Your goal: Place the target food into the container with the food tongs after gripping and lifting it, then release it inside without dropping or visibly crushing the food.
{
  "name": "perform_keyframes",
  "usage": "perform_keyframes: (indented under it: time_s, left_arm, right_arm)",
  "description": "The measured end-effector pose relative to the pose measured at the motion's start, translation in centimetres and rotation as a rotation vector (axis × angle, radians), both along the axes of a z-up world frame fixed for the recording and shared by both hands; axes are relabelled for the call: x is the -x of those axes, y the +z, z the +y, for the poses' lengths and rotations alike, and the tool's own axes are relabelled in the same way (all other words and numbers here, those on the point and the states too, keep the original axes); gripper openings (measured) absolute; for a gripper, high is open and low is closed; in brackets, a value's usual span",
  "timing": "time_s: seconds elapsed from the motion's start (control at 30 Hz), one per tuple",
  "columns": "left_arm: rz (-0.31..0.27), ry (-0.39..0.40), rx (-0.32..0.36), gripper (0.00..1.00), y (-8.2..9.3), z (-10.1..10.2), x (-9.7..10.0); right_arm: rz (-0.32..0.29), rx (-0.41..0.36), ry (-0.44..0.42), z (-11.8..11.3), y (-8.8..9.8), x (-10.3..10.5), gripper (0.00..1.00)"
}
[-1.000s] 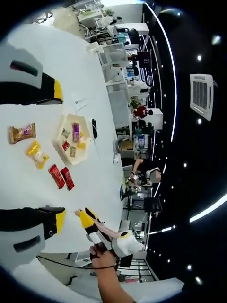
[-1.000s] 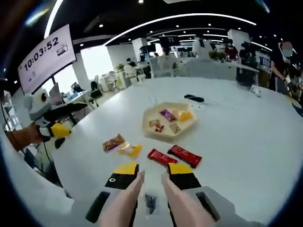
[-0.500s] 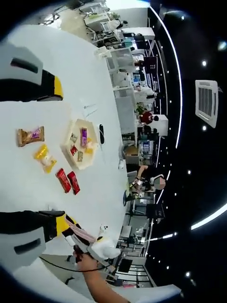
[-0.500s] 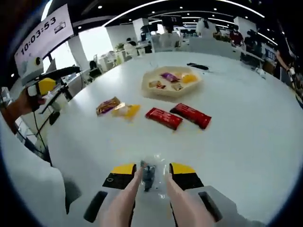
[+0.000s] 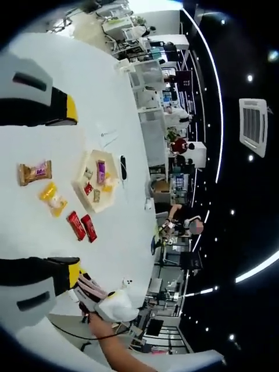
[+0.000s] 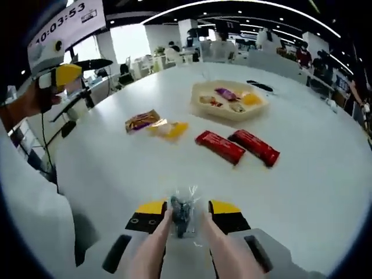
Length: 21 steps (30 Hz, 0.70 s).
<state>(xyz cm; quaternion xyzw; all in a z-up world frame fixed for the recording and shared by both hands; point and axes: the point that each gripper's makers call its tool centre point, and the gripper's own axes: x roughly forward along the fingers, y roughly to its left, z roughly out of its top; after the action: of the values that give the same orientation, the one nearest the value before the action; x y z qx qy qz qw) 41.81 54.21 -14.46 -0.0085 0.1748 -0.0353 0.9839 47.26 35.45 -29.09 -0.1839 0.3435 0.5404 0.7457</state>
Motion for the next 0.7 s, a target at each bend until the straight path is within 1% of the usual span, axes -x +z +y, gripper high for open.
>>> perform_keyframes:
  time_s: [0.03,0.13,0.2,0.23,0.3,0.33,0.37,0.4,0.43,0.47,0.5,0.53,0.6,0.63,0.67,0.7]
  left_arm:
    - [0.000,0.001,0.002,0.94,0.0,0.0,0.0]
    - [-0.003,0.003,0.002,0.93,0.1,0.1,0.0]
    - [-0.005,0.008,0.003,0.93,0.1,0.2,0.2]
    - [-0.005,0.009,0.004,0.93,0.1,0.3,0.2]
    - [0.000,0.009,-0.002,0.93,0.1,0.4,0.4]
    - [0.000,0.009,-0.002,0.93,0.1,0.5,0.5]
    - [-0.001,0.012,-0.002,0.93,0.1,0.6,0.6]
    - [-0.003,0.016,-0.002,0.93,0.2,0.8,0.7]
    - [-0.004,0.018,-0.001,0.93,0.2,0.8,0.7]
    - [-0.004,0.018,-0.001,0.93,0.2,0.9,0.7]
    - [-0.003,0.021,-0.003,0.93,0.2,1.0,0.8]
    - [-0.006,0.022,-0.004,0.93,0.2,1.0,0.8]
    - [-0.008,0.023,-0.001,0.93,0.3,1.0,0.8]
    - [-0.007,0.023,-0.001,0.92,0.2,1.0,0.7]
    - [-0.006,0.022,-0.001,0.92,0.2,1.0,0.7]
    - [-0.005,0.021,0.003,0.92,0.1,0.9,0.6]
  right_arm:
    - [-0.001,0.026,0.015,-0.2,-0.5,0.2,0.27]
    - [-0.086,0.039,0.092,0.1,-0.1,0.3,0.23]
    - [-0.083,0.053,0.040,-0.1,-0.1,-0.4,0.20]
    - [-0.084,0.065,0.032,-0.2,-0.1,-0.6,0.19]
    - [-0.048,0.090,0.008,-0.1,-0.2,-0.6,0.18]
    - [-0.025,0.083,-0.004,-0.1,-0.1,-0.5,0.18]
    - [-0.009,0.063,-0.009,0.0,0.0,-0.4,0.18]
    - [-0.022,0.062,-0.021,-0.2,0.1,-0.6,0.18]
    - [0.006,0.026,-0.025,0.1,0.5,-0.3,0.18]
    - [0.021,0.007,-0.028,0.2,0.8,-0.2,0.18]
    - [0.010,-0.016,-0.082,0.0,1.3,-0.7,0.18]
    - [0.037,-0.035,-0.063,-0.1,1.6,-0.3,0.18]
    - [0.055,-0.099,-0.107,-0.2,2.7,-0.6,0.19]
    - [0.073,-0.112,-0.105,-0.2,2.8,-0.5,0.19]
    - [0.086,-0.162,-0.122,-0.2,3.5,-0.5,0.19]
    - [0.085,-0.166,-0.133,-0.6,3.6,-0.6,0.19]
